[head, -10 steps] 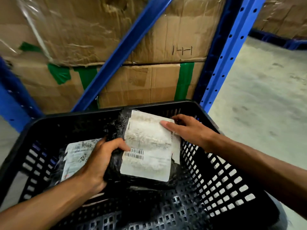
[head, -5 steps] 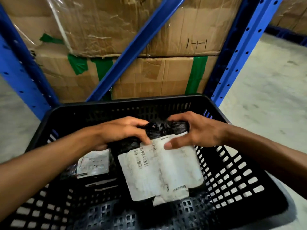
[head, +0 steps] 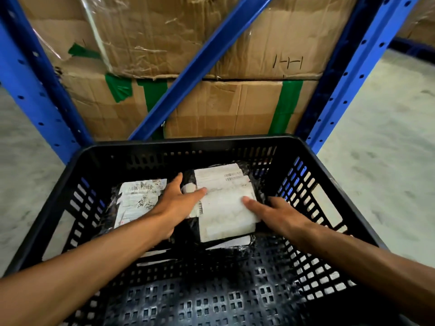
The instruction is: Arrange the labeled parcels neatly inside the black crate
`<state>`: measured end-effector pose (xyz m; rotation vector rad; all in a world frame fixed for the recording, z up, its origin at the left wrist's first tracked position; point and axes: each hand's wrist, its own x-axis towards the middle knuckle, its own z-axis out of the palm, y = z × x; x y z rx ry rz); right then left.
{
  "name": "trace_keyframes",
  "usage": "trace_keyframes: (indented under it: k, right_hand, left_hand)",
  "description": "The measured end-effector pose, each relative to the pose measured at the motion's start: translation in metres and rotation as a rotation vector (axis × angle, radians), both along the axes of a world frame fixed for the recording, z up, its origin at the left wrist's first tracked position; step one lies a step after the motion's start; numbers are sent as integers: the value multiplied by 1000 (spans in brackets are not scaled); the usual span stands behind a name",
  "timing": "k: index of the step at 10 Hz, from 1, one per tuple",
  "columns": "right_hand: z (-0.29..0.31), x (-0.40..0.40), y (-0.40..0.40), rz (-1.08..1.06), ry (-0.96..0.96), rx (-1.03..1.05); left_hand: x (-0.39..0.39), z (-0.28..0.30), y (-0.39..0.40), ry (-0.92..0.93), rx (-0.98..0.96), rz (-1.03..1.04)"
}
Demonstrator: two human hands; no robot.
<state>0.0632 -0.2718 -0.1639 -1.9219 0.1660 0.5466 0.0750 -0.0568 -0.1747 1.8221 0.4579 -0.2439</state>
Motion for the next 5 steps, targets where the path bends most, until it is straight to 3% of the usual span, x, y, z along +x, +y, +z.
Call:
trace_keyframes:
  k: [2, 4, 5]
  right_hand:
    - [-19, 30, 19, 176, -12, -436]
    - [-18, 33, 13, 265, -24, -489]
    - [5, 37, 5, 358, -116, -631]
  left_hand:
    - [-1, -20, -8, 14, 201, -219]
    - [-8, -11, -6, 7, 375, -338]
    - [-17, 15, 6, -25, 461, -469]
